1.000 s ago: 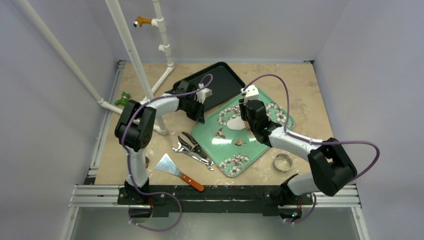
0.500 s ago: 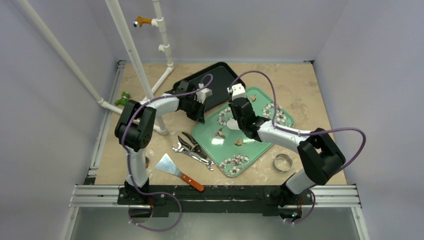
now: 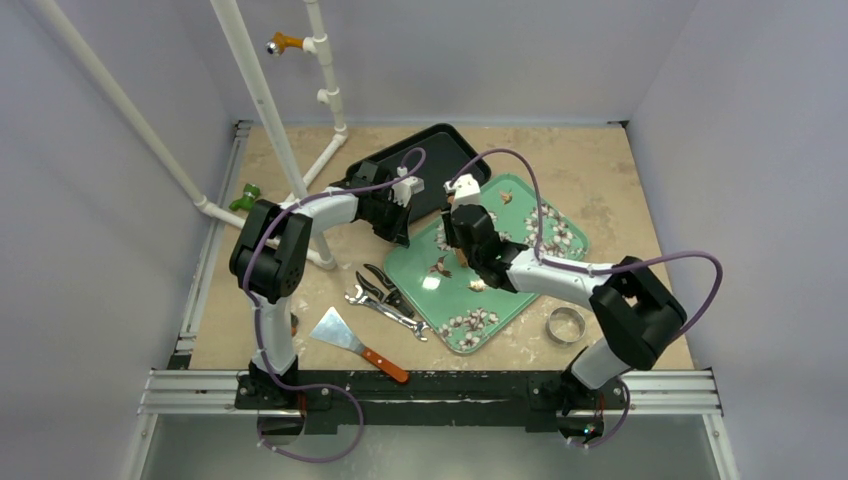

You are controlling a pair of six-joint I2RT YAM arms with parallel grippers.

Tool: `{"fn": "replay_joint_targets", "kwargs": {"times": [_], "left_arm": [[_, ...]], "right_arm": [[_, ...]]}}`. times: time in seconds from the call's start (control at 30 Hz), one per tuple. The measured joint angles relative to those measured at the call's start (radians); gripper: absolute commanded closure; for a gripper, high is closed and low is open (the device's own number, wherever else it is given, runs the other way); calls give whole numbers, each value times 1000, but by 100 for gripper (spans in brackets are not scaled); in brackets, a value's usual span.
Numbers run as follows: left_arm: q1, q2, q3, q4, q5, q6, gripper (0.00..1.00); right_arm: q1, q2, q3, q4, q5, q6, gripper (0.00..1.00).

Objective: Roll out the dumpling wrappers from the dough

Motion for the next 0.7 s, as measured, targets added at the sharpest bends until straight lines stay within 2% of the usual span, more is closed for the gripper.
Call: {"fn": "replay_joint_targets", "kwargs": {"times": [0.23,0.43,0.53,0.7], "left_arm": [[1,0,0,0,2,0,100],[1,0,0,0,3,0,100],[1,0,0,0,3,0,100],[1,0,0,0,3,0,100]], "right_arm": [[35,-2,-25,48,-90,72,100],[42,-44,-25,-18,-167,86,100],[15,-92,-25,-73,-188,77,100],[-111,-215,-41,-80,-219,77,100]]}}
